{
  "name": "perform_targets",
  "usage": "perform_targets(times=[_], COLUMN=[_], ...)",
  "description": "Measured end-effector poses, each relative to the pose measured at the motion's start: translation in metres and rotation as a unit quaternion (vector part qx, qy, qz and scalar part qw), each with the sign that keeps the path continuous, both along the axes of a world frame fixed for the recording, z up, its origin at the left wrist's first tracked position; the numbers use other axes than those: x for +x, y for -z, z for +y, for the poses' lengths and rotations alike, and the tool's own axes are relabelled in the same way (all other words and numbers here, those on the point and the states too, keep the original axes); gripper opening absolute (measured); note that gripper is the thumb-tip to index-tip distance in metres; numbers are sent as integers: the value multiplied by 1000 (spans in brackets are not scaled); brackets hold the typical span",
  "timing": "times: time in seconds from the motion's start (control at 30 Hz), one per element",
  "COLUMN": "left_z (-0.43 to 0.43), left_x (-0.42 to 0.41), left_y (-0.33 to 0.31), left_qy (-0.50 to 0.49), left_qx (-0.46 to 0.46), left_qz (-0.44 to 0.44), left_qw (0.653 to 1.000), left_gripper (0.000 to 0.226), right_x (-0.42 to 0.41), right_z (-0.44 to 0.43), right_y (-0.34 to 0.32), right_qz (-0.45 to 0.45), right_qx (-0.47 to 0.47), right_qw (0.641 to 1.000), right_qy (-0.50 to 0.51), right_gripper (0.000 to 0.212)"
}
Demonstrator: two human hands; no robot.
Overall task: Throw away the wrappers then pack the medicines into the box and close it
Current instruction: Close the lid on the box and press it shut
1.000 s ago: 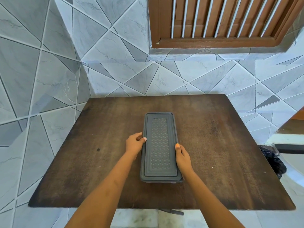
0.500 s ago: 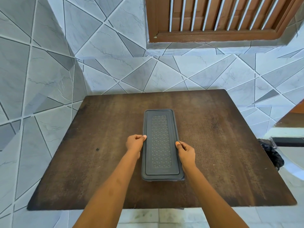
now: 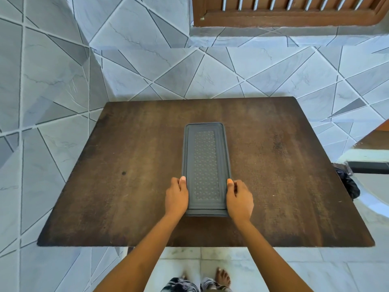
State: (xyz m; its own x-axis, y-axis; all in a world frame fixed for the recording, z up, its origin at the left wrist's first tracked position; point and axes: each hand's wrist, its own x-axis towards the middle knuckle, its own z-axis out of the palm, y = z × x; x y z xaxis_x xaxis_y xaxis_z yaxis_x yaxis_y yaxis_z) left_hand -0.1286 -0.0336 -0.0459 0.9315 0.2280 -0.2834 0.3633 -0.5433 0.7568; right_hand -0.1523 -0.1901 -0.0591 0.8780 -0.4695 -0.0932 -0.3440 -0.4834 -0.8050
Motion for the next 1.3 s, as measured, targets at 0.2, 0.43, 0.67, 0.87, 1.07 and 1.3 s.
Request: perform_targets(times=[0.2, 0.43, 0.67, 0.87, 1.07, 1.3], left_z=[-2, 1, 14, 7, -4, -12], left_x=[7, 2, 56, 128, 179, 214], left_y=[2, 0, -6, -11, -8, -5], left_qy=[21, 20, -33, -36, -87, -100], left_qx=[58, -15, -169, -156, -211, -244], left_qz=[9, 32, 26, 22, 24, 60], left_qw=[998, 999, 985, 987, 973, 963], left_gripper=[38, 30, 21, 27, 21, 34], right_x=[3, 1, 33, 105, 164, 209], right_z=[1, 0, -9, -18, -24, -24], right_y=[2, 2, -1, -9, -12, -11], right_qz=[0, 12, 12, 11, 22, 16], right_qx=[-28, -4, 99, 137, 183, 227], right_qw=[1000, 1000, 994, 990, 982, 974], right_qy=[5, -15, -36, -39, -39, -1], right_gripper=[31, 28, 25, 19, 31, 31])
